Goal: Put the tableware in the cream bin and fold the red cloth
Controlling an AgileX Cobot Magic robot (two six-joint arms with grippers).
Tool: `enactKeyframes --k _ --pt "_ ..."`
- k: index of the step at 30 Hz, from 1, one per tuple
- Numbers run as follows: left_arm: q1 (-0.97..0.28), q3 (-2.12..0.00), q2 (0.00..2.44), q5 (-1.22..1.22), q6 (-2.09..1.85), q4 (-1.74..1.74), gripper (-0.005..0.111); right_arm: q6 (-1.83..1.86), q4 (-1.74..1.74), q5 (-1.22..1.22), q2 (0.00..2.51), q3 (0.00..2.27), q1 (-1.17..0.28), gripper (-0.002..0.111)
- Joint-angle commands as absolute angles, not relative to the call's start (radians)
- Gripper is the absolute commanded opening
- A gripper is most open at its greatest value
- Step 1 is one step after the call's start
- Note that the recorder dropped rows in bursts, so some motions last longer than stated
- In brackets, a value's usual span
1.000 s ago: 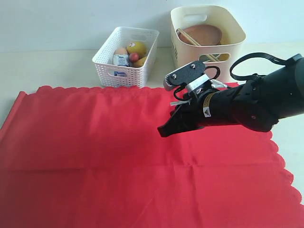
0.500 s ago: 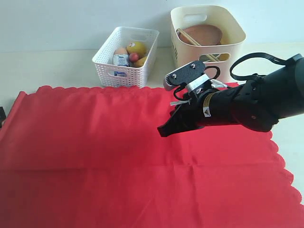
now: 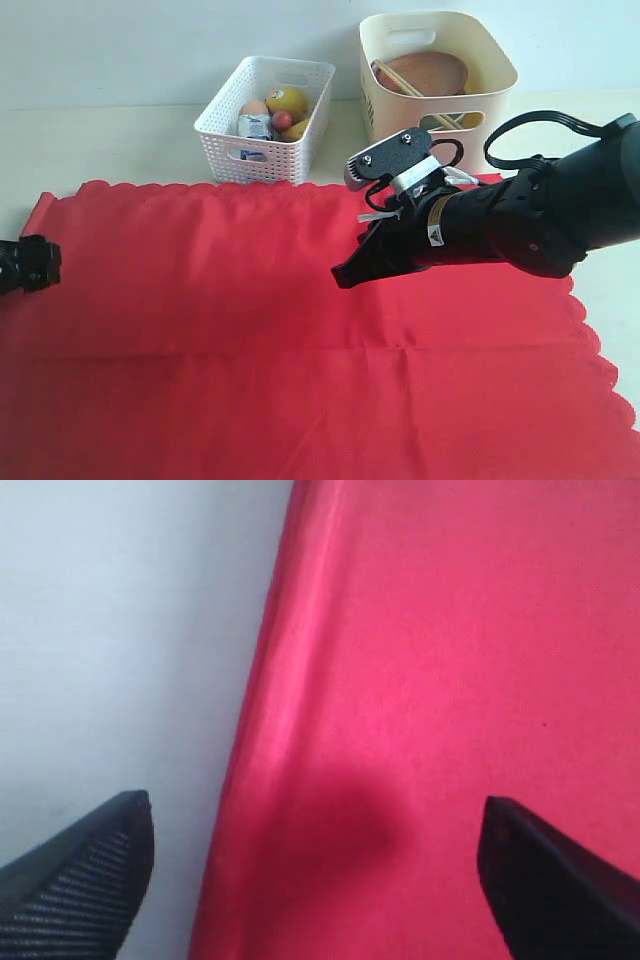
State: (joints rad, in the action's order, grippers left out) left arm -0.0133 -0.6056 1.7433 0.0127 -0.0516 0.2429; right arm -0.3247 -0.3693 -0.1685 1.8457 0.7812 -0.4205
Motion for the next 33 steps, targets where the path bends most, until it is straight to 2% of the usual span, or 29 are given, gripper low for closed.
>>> enactKeyframes --k 1,14,17,24,26,27,33 --pt "-0.012 -0.631 1.793 0.0 -0.054 0.22 0.084 -0.316 -0.38 -0.187 1.848 0.788 -0.423 0.0" --pt "-0.071 -0.631 1.833 0.033 -0.051 0.195 0.083 -0.316 -0.38 -0.189 1.848 0.788 -0.423 0.0" --pt "-0.071 -0.631 1.838 0.041 -0.051 0.195 0.071 -0.316 -0.38 -0.189 1.848 0.788 -0.423 0.0" --pt "-0.071 -0.631 1.838 0.054 -0.051 0.195 0.016 -0.316 -0.429 -0.175 1.848 0.788 -0.423 0.0" --pt "-0.071 -0.631 1.838 0.058 -0.051 0.195 0.003 -0.316 -0.442 -0.162 1.848 0.788 -0.423 0.0" --pt "-0.071 -0.631 1.838 0.058 -0.051 0.195 0.0 -0.316 -0.457 -0.151 1.848 0.788 -0.423 0.0" --pt "-0.071 -0.631 1.838 0.06 -0.053 0.193 0.0 -0.316 -0.479 -0.067 1.88 0.788 -0.423 0.0"
